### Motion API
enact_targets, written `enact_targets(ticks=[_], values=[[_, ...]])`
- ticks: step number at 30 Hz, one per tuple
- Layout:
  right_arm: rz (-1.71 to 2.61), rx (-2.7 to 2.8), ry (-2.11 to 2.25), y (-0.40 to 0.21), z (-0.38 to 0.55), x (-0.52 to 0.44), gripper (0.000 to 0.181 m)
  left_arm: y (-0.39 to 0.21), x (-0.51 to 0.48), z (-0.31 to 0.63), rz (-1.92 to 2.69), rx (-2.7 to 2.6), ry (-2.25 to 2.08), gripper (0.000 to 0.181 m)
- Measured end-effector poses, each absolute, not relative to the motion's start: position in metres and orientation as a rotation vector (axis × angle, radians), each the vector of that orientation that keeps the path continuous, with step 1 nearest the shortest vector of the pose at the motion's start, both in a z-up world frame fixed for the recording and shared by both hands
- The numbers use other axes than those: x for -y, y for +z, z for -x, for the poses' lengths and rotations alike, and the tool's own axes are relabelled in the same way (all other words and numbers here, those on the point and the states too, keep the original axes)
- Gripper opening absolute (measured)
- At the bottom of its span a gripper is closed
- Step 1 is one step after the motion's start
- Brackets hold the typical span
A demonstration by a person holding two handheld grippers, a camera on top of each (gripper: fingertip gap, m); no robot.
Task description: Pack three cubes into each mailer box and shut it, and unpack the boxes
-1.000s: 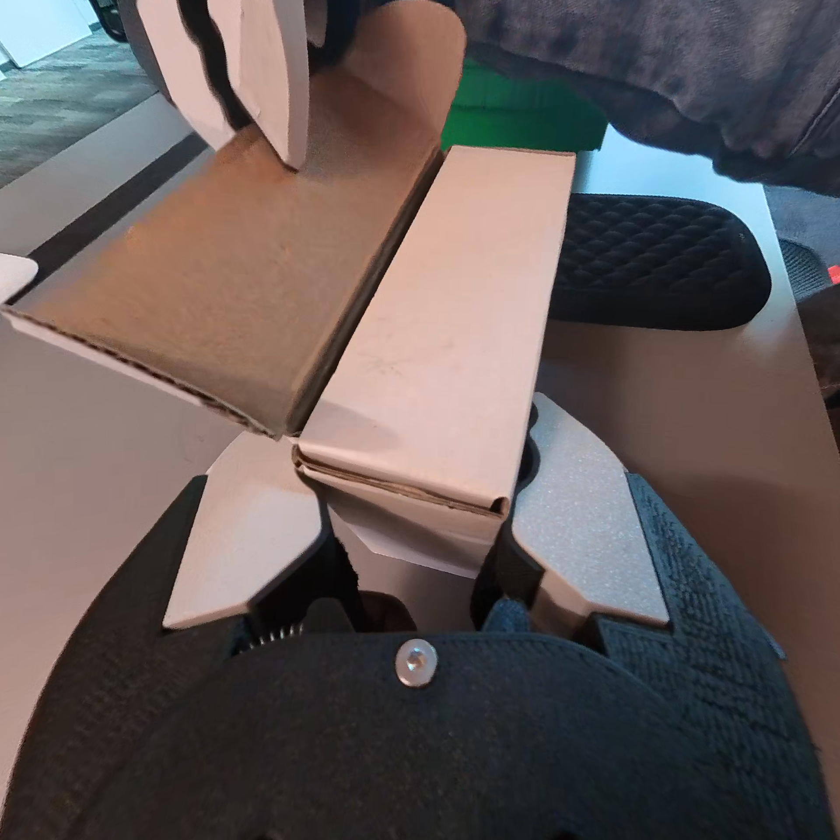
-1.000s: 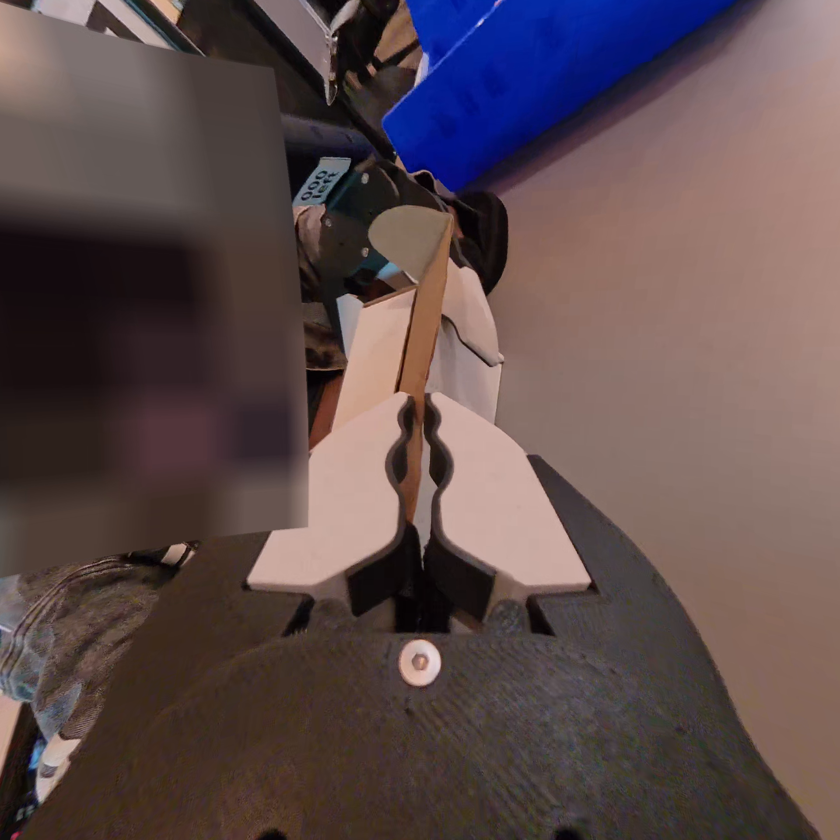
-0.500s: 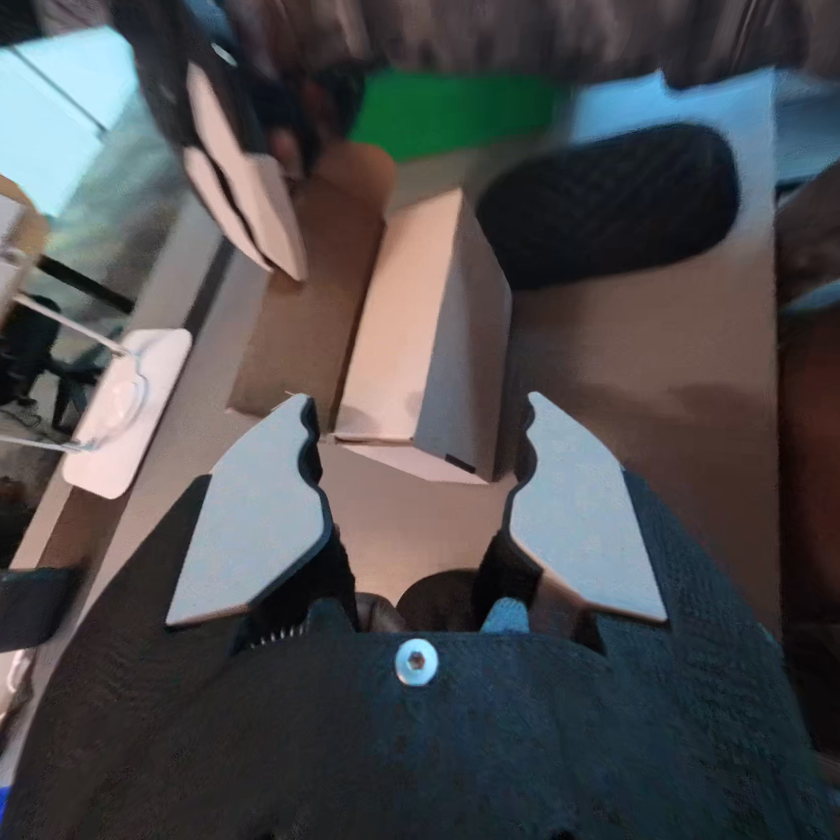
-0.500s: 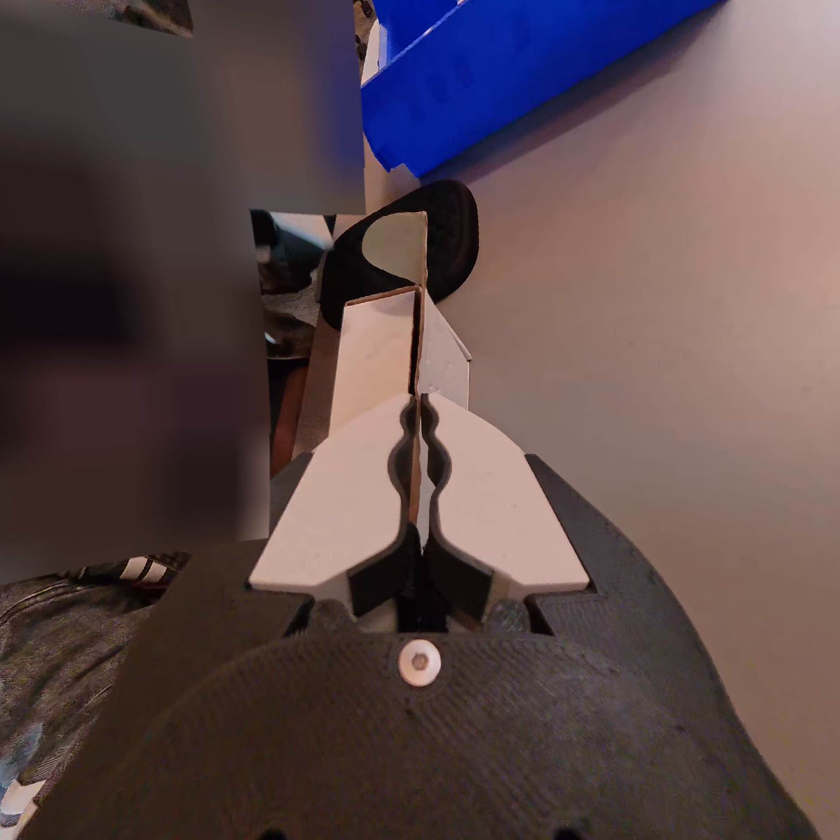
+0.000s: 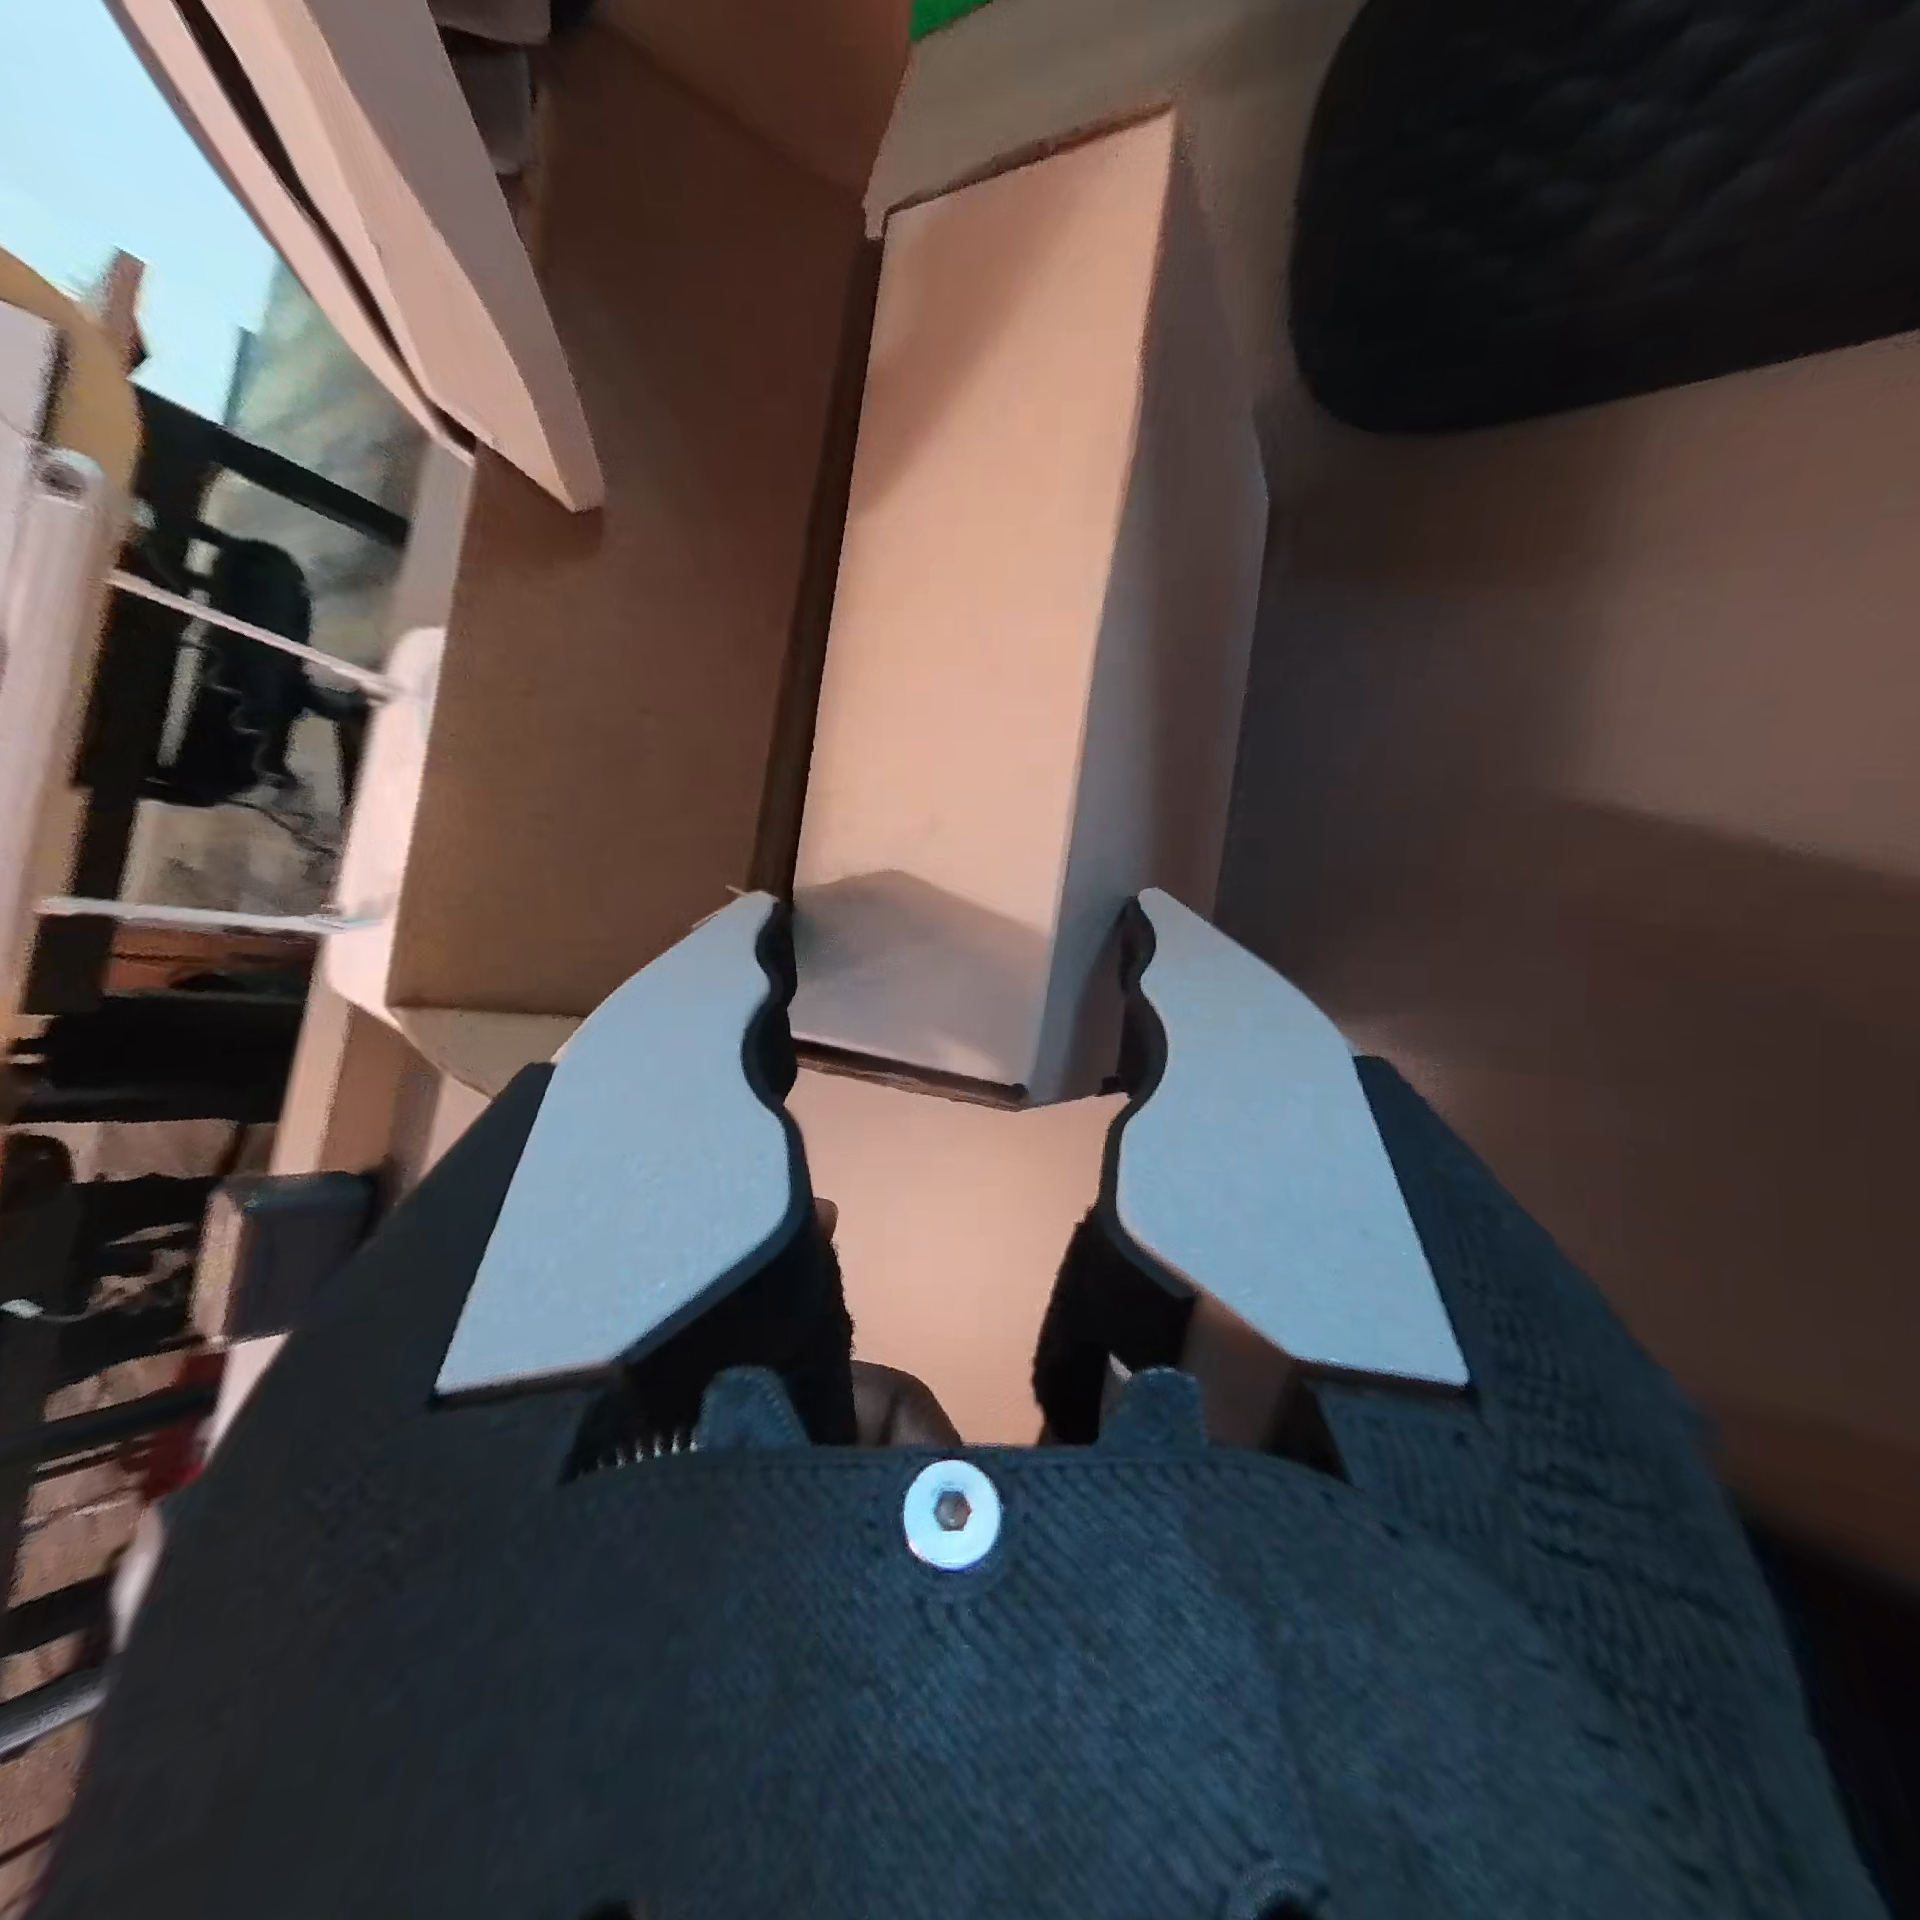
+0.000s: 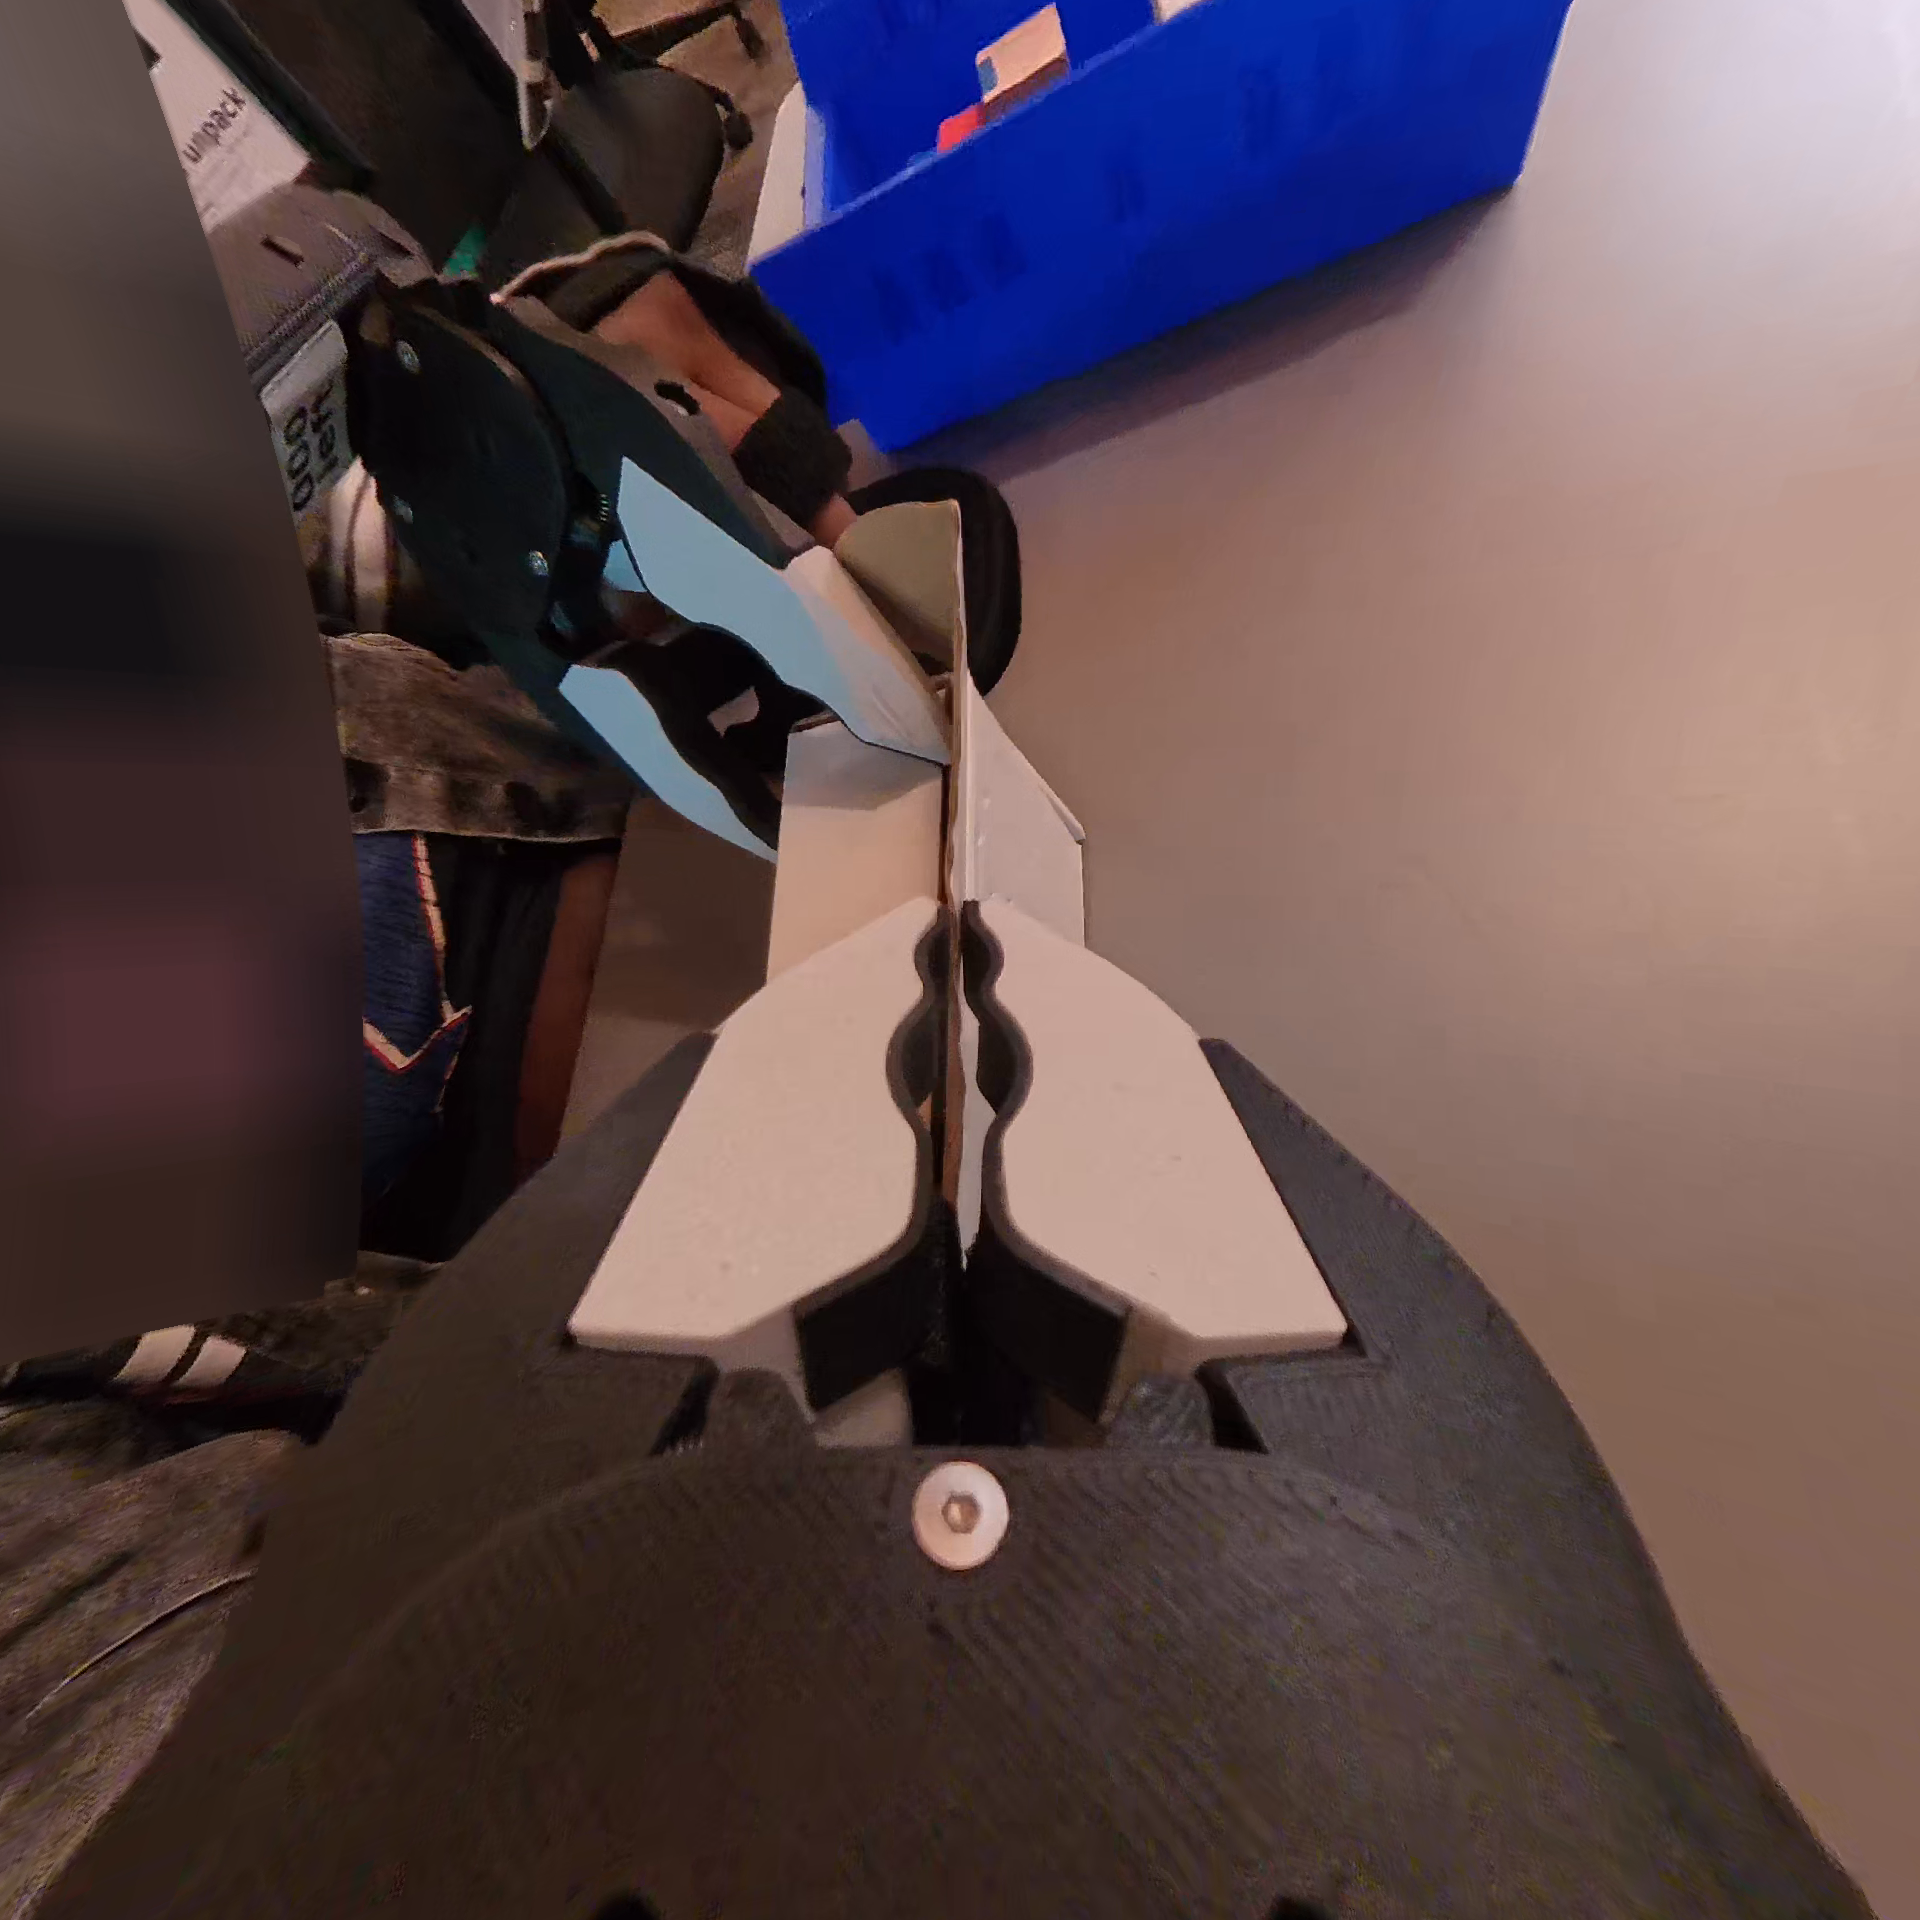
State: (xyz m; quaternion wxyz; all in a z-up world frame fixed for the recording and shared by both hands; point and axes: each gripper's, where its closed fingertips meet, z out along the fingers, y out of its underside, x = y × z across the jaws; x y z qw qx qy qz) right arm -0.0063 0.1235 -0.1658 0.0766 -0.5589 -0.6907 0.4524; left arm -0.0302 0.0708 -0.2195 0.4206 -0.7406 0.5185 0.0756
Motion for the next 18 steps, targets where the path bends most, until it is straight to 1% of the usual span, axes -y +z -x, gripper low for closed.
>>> enact_targets(ticks=[6,10,11,12,18], values=[[1.587,2.006,1.154,-0.149,0.019,-0.144,0.002,-0.213,-0.066,0.034,1.746,-1.287,0.224,0.055],[1.547,1.988,1.081,-0.139,0.021,-0.147,0.002,-0.211,-0.044,0.026,1.729,-1.308,0.075,0.052],[1.53,1.982,1.081,-0.135,0.022,-0.146,0.002,-0.211,-0.038,0.024,1.736,-1.31,0.016,0.045],[1.512,1.974,1.096,-0.131,0.022,-0.144,0.002,-0.213,-0.035,0.023,1.755,-1.314,-0.03,0.042],[1.462,1.954,1.028,-0.119,0.025,-0.146,0.002,-0.263,-0.044,0.042,1.911,-1.395,0.059,0.027]])
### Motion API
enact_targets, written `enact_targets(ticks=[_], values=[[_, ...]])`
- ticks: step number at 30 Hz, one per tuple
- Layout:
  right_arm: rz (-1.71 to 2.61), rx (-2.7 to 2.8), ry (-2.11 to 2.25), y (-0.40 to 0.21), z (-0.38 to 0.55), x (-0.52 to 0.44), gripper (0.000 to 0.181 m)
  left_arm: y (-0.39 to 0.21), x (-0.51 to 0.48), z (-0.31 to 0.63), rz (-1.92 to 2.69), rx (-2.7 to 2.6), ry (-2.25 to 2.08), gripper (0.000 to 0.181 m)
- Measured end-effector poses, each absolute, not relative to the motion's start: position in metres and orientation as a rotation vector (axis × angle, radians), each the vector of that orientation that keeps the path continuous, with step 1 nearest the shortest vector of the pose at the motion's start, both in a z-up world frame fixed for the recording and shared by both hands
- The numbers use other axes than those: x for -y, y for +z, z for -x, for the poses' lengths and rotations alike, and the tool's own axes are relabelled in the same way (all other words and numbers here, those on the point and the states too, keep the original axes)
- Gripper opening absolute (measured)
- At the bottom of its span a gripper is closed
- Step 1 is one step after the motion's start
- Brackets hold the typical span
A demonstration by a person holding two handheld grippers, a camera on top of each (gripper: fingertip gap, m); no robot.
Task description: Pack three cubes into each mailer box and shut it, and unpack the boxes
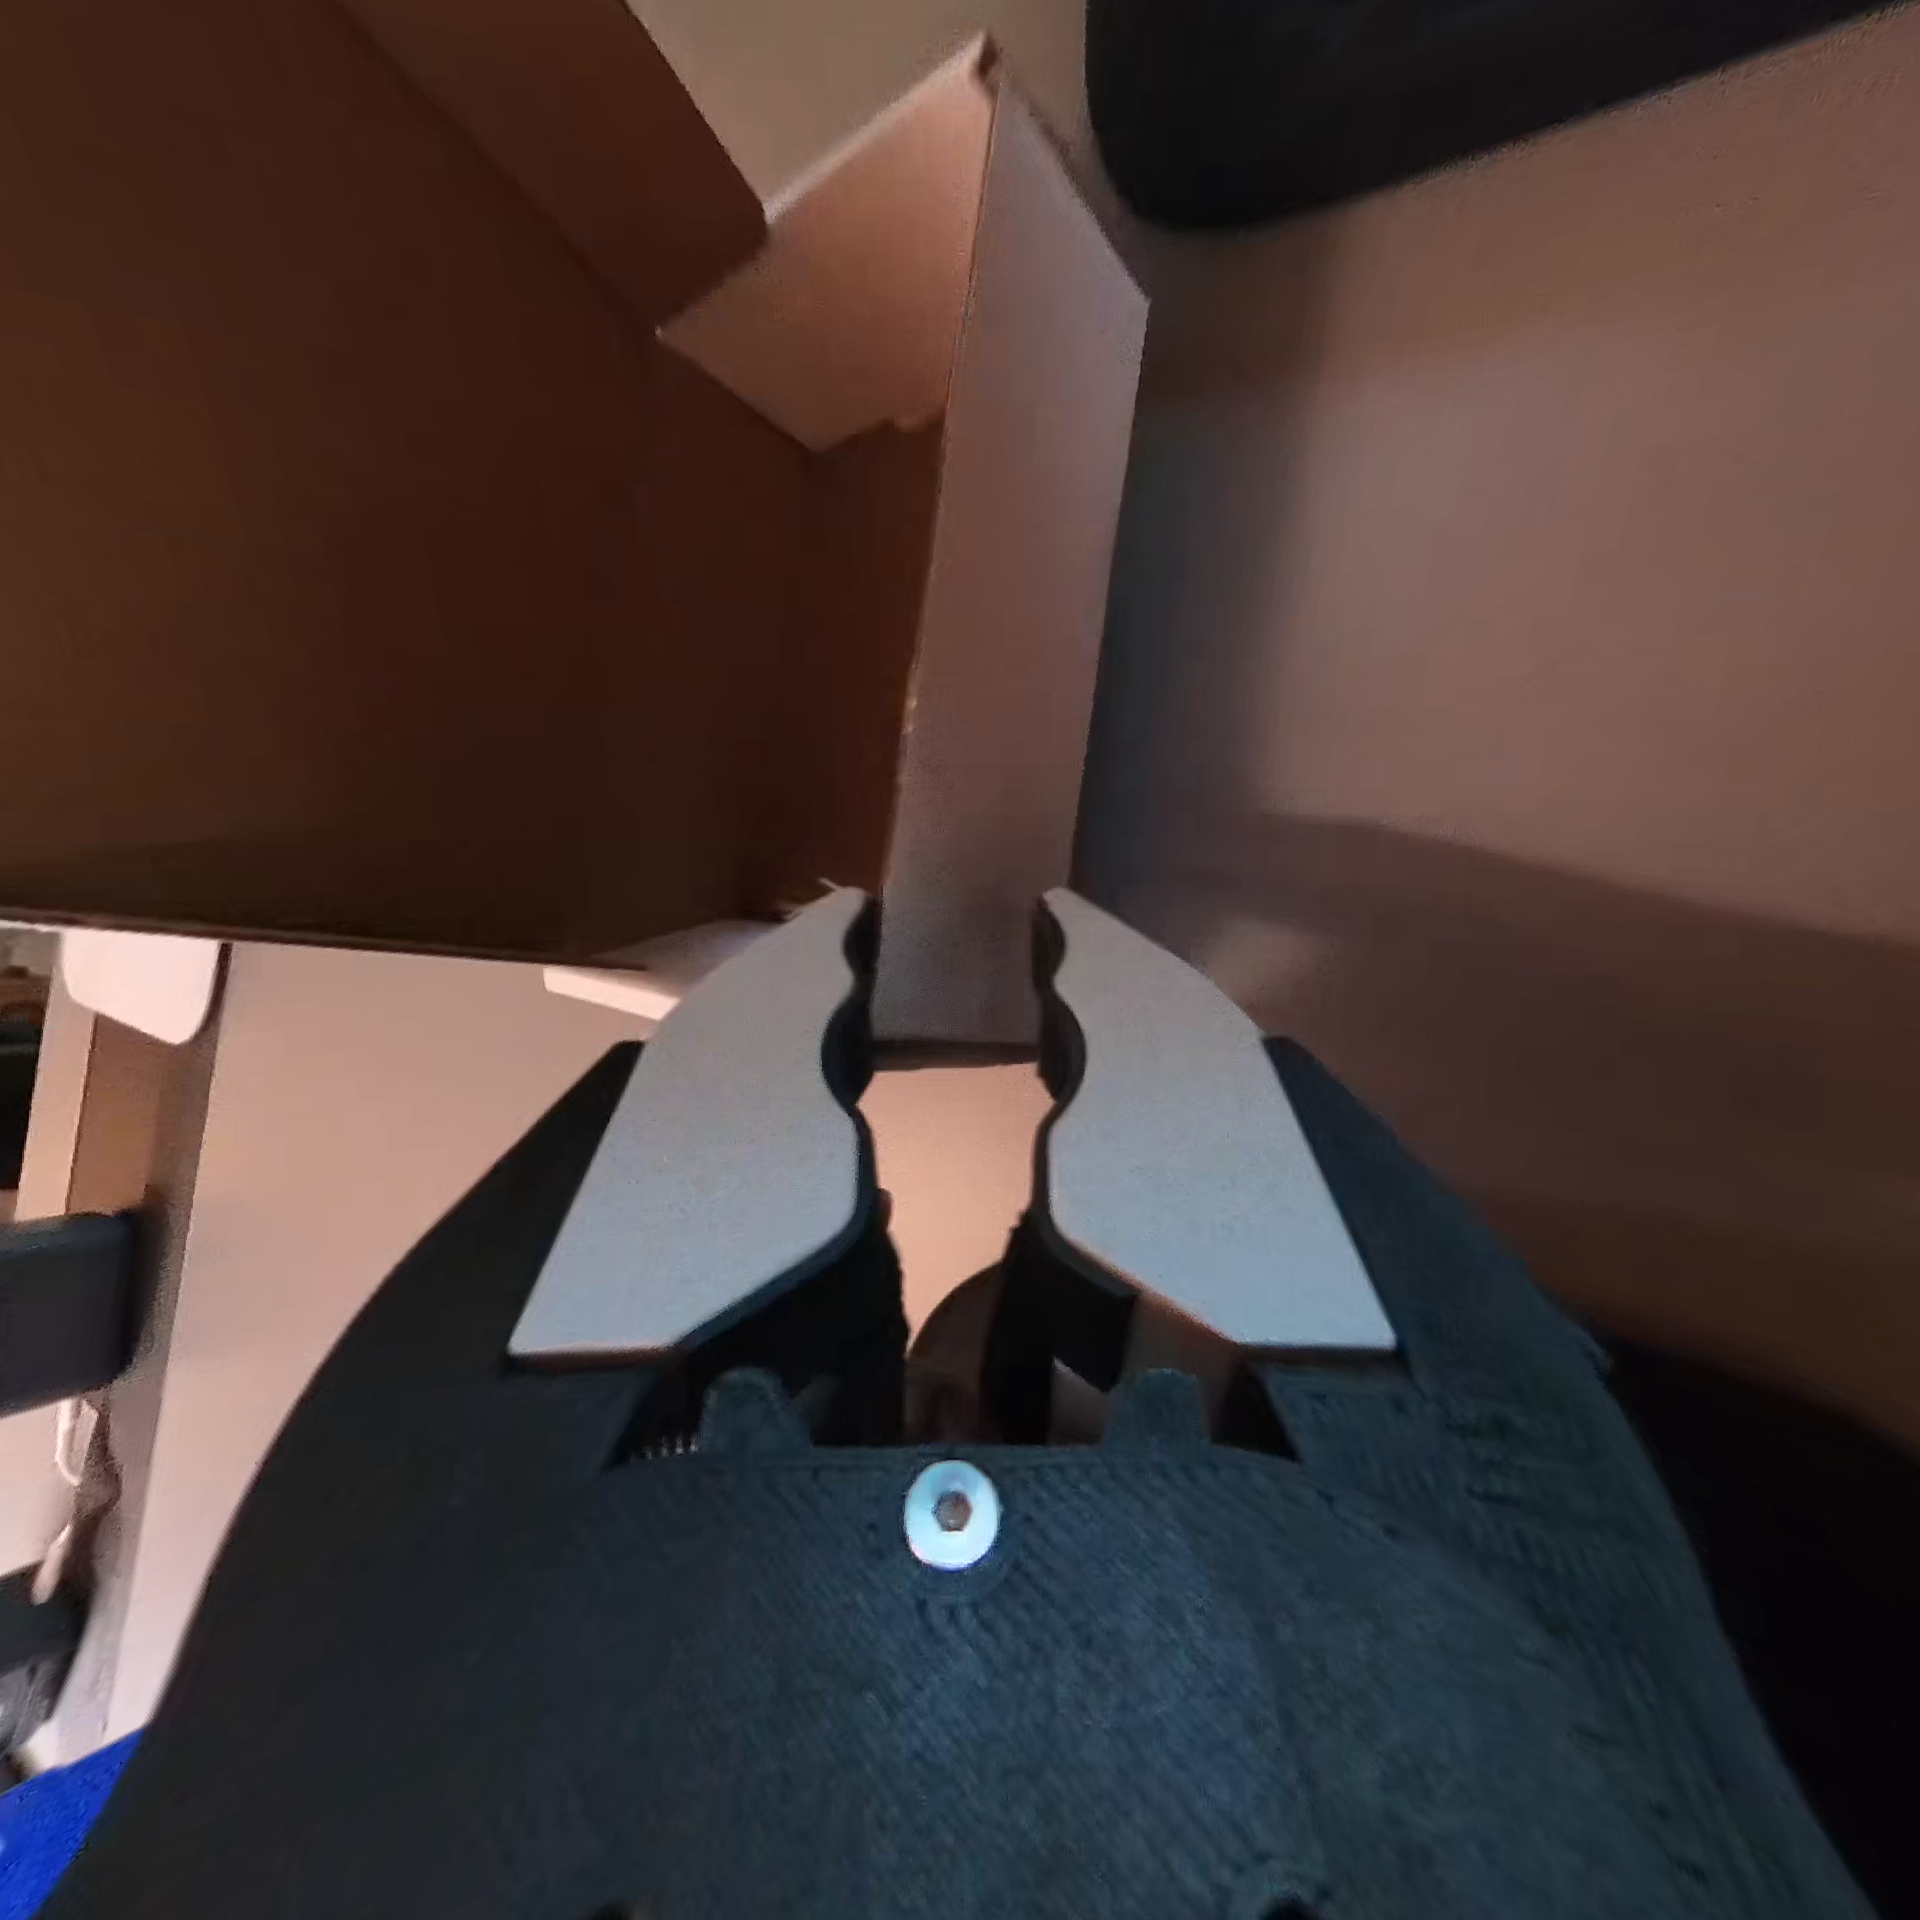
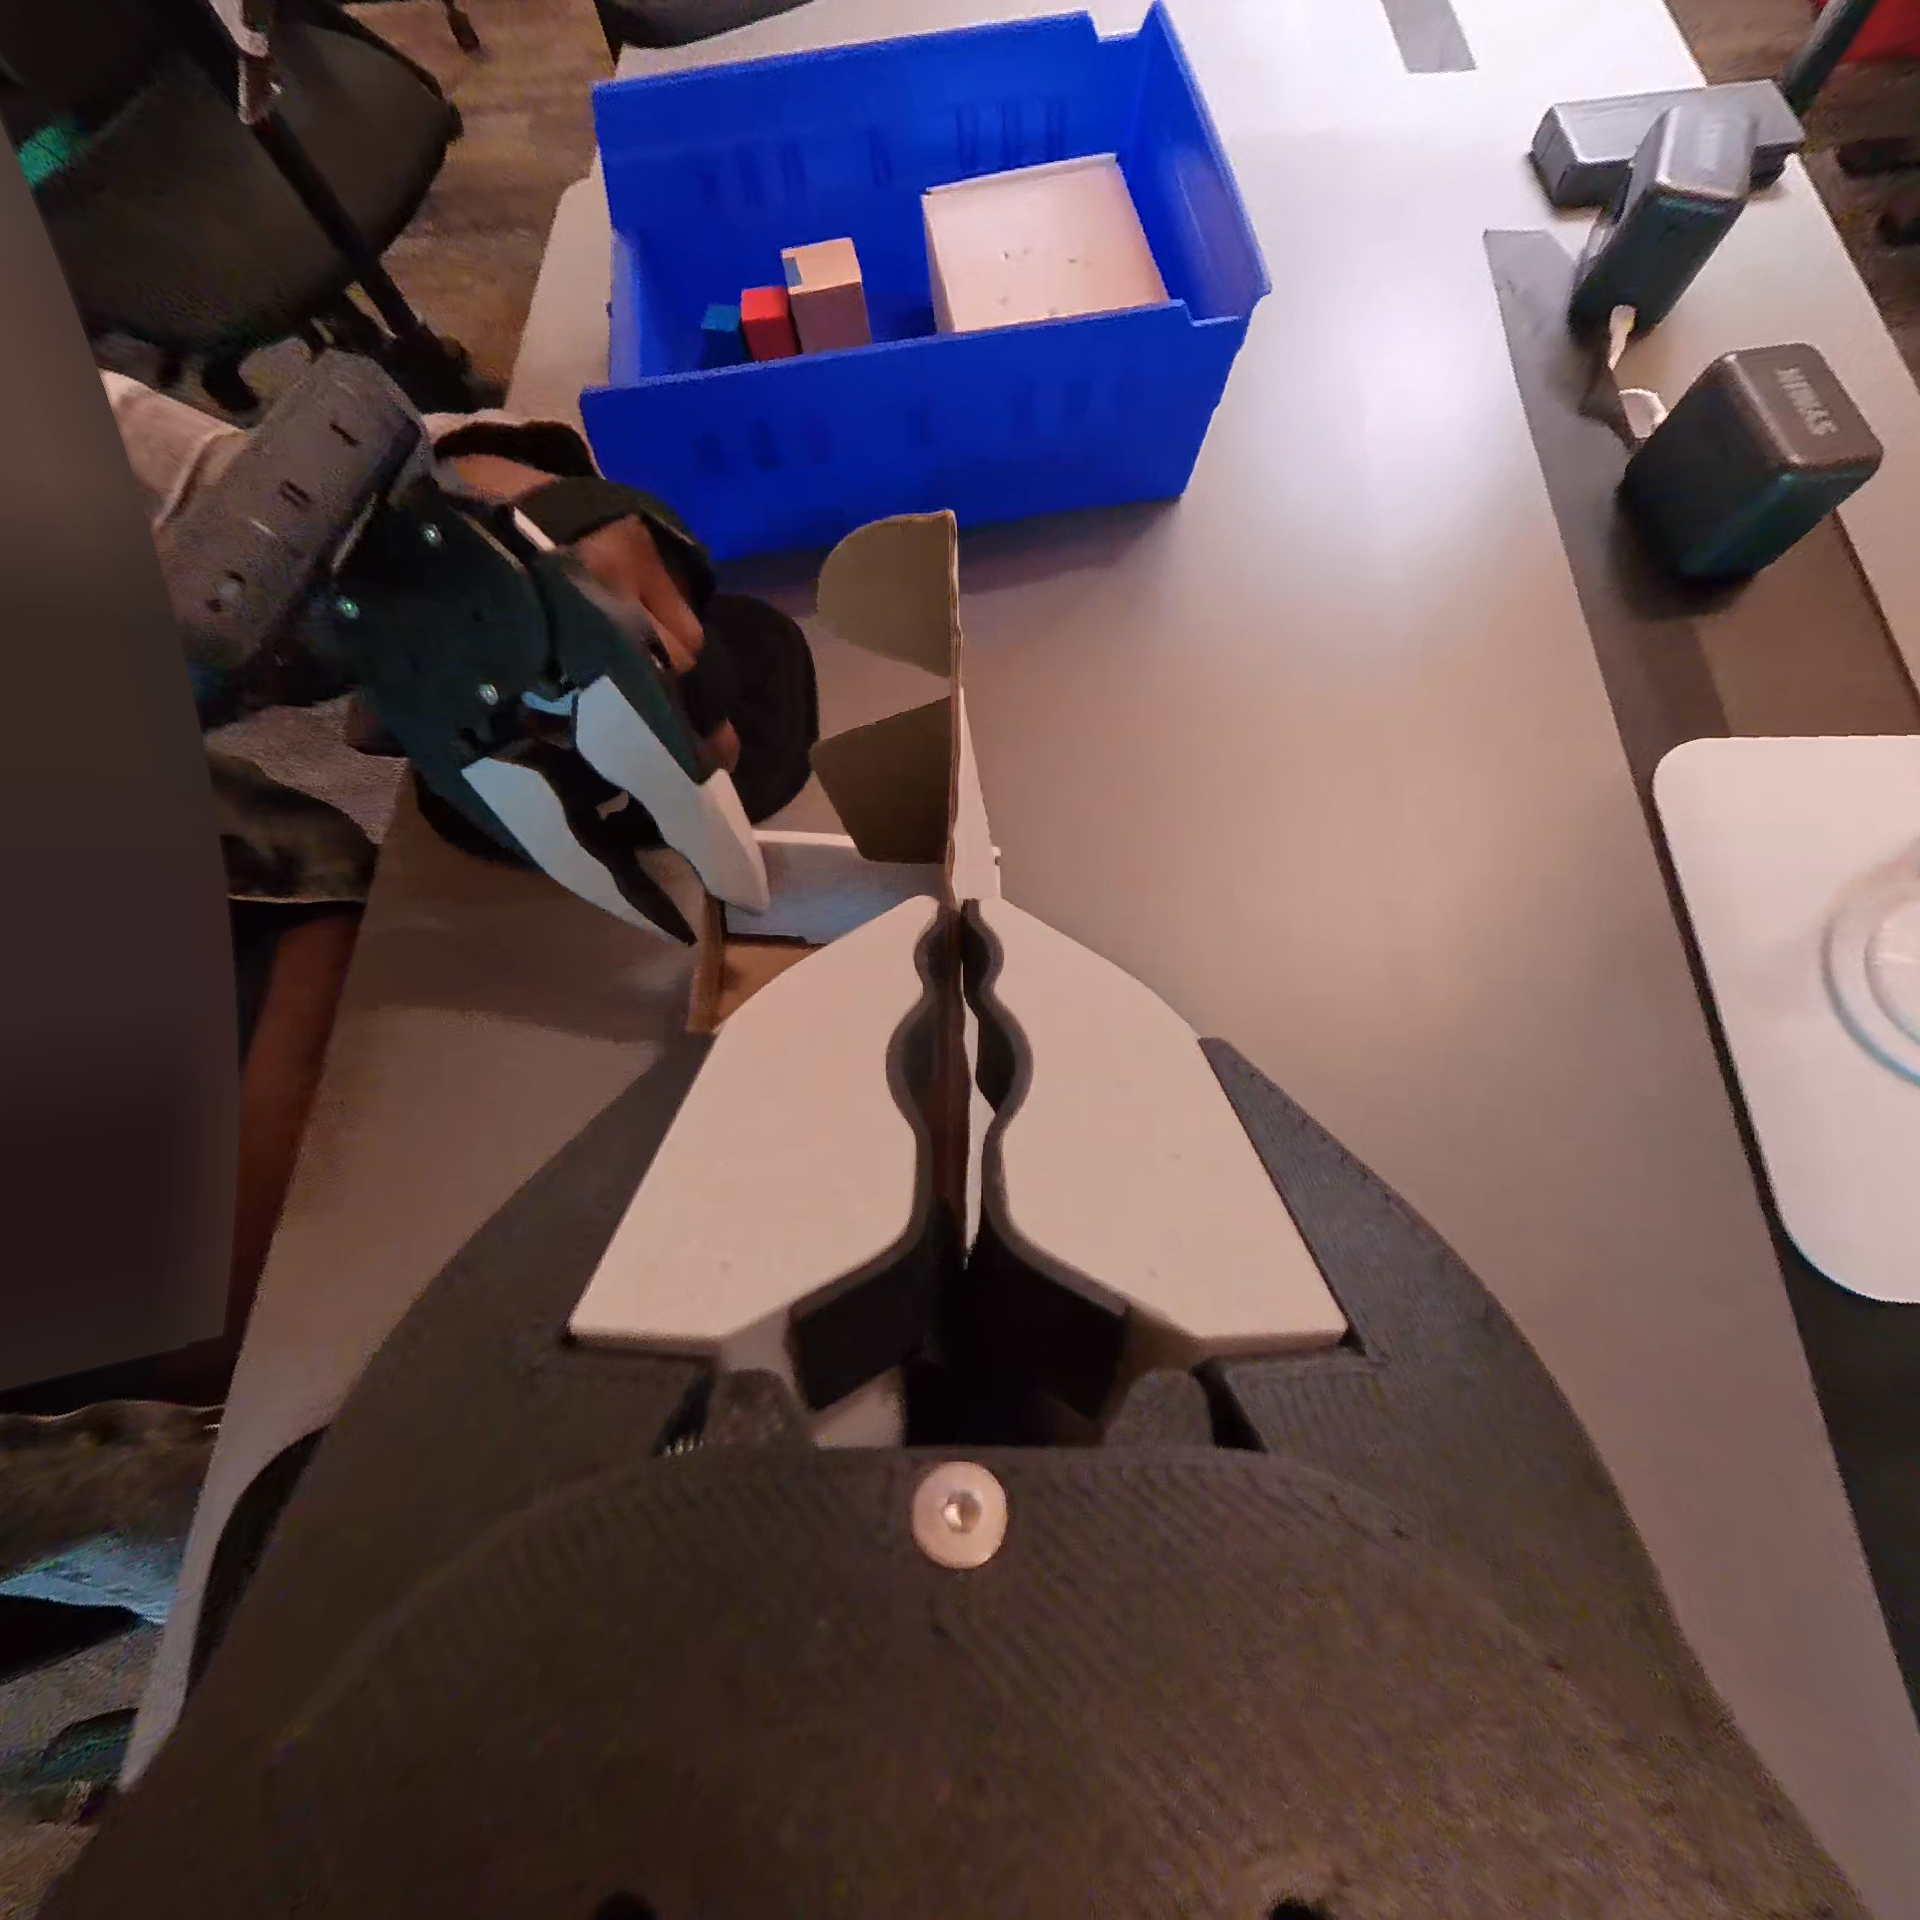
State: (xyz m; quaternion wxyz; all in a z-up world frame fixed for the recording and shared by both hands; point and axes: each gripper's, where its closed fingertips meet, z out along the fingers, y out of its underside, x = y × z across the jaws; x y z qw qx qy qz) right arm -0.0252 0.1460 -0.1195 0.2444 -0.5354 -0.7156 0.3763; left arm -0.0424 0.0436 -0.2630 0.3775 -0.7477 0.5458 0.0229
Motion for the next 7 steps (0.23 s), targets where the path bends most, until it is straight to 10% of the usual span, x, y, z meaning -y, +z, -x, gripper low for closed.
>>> enact_targets(ticks=[7], values=[[1.397,1.879,0.701,-0.123,0.035,-0.179,0.003,-0.286,-0.047,0.041,1.936,-1.416,0.088,0.013]])
